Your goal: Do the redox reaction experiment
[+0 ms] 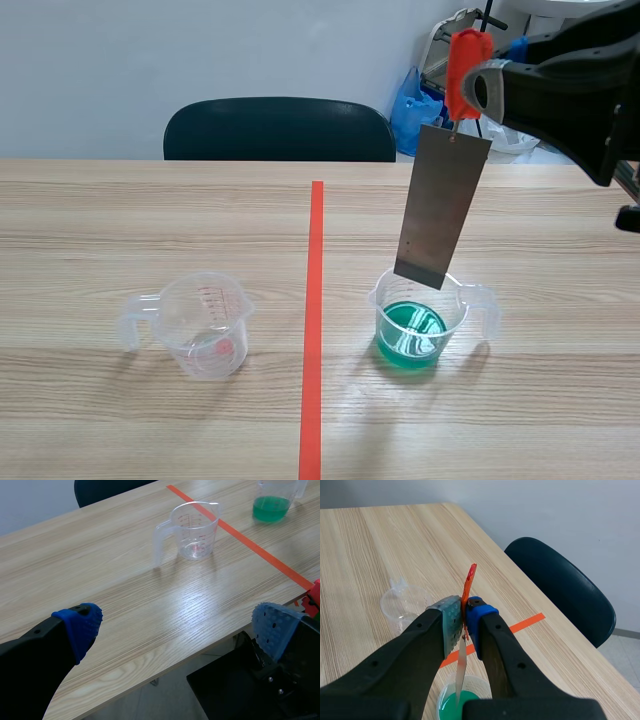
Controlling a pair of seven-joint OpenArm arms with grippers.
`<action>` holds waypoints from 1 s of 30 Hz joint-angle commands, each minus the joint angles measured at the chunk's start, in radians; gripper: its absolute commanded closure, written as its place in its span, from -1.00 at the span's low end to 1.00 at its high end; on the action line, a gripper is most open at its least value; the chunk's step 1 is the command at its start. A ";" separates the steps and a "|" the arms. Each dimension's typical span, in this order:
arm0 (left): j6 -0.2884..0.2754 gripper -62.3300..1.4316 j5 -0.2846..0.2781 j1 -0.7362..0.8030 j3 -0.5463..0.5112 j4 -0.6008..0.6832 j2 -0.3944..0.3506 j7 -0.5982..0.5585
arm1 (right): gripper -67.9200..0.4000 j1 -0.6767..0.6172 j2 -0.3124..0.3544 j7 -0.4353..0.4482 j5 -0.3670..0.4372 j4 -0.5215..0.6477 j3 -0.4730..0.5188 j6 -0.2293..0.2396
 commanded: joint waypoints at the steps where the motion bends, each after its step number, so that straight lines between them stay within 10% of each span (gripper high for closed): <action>1: -0.006 -1.00 -0.010 0.001 -0.008 0.012 0.003 -0.014 | 0.97 0.006 0.013 0.014 0.019 0.006 0.013 0.006; 30: -0.007 -1.00 -0.053 0.001 -0.008 0.014 -0.005 -0.018 | 0.97 0.006 0.013 0.014 0.019 0.006 0.013 0.006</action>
